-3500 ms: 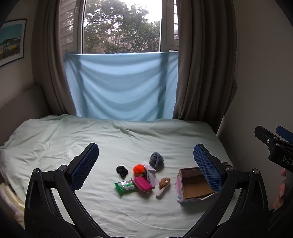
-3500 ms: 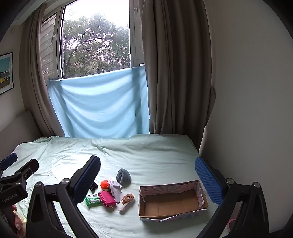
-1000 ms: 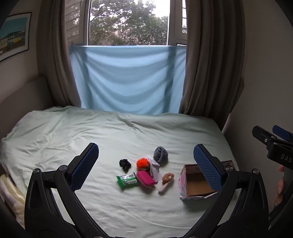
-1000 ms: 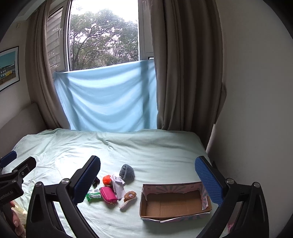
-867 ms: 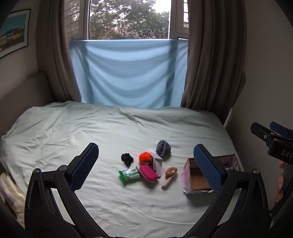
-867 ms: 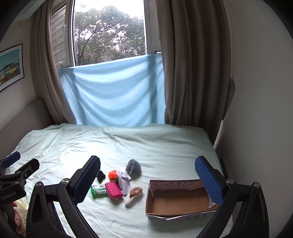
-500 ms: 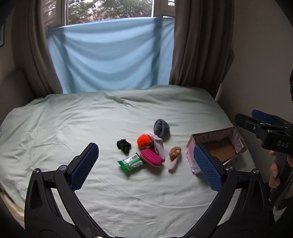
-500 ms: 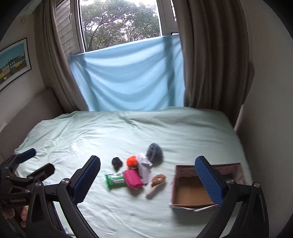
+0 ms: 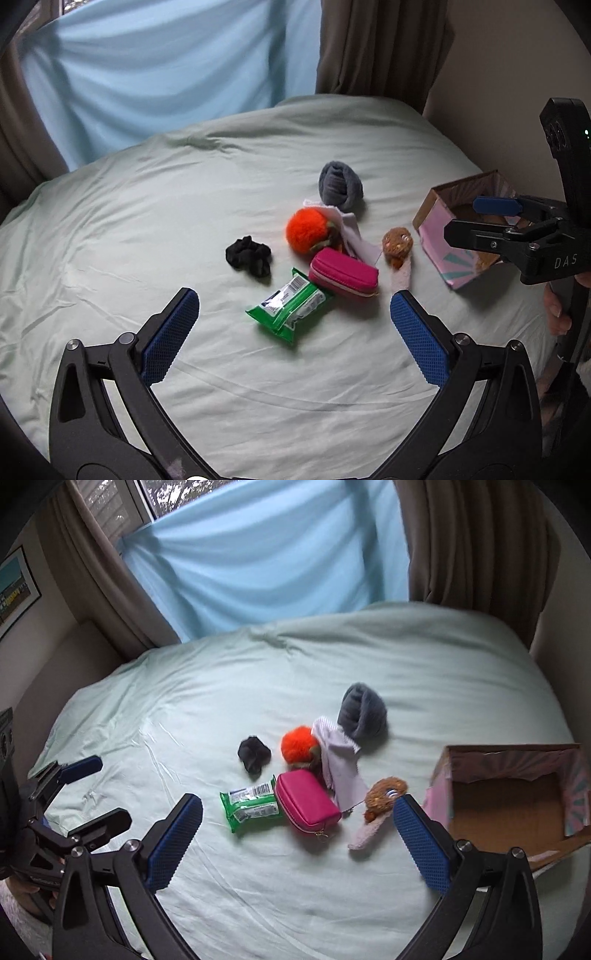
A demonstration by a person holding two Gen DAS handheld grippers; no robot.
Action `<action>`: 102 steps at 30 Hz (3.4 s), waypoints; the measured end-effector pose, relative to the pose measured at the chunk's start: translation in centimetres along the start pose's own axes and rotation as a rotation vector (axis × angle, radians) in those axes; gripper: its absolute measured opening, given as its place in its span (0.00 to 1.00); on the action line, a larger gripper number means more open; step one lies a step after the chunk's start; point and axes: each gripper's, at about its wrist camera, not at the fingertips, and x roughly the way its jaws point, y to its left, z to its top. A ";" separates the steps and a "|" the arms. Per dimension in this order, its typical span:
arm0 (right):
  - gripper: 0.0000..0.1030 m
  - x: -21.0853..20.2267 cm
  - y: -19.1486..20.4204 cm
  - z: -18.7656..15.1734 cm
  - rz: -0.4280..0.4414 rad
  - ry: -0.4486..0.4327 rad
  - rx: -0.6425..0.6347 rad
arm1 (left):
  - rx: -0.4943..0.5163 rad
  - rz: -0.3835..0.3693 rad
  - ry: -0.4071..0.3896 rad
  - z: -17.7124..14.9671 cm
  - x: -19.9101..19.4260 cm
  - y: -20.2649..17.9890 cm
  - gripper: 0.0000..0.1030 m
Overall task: Organize soft objects
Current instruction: 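Grasp the green wet-wipe pack with the left tool while the right tool grasps the pink pouch, then carry the wipe pack and pink pouch into the cardboard box and release both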
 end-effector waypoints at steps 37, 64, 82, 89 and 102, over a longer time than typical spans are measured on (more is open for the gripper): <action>0.55 20.2 -2.4 -2.4 0.234 0.239 -0.115 | 0.258 -0.145 0.193 -4.7 21.5 0.4 0.56; 0.40 1.6 -0.4 1.4 0.130 0.068 0.008 | 0.026 -0.052 0.100 4.3 4.2 -1.4 0.38; 0.40 -18.0 -12.2 4.7 -0.030 -0.068 0.018 | -0.179 -0.012 -0.052 13.9 -5.6 -18.5 0.38; 0.40 -19.5 -19.6 4.8 -0.103 -0.046 0.028 | -0.207 -0.028 -0.032 16.1 -2.2 -26.6 0.38; 0.40 -13.9 -30.0 3.0 -0.168 0.109 0.161 | -0.215 -0.061 0.158 16.6 10.0 -33.8 0.38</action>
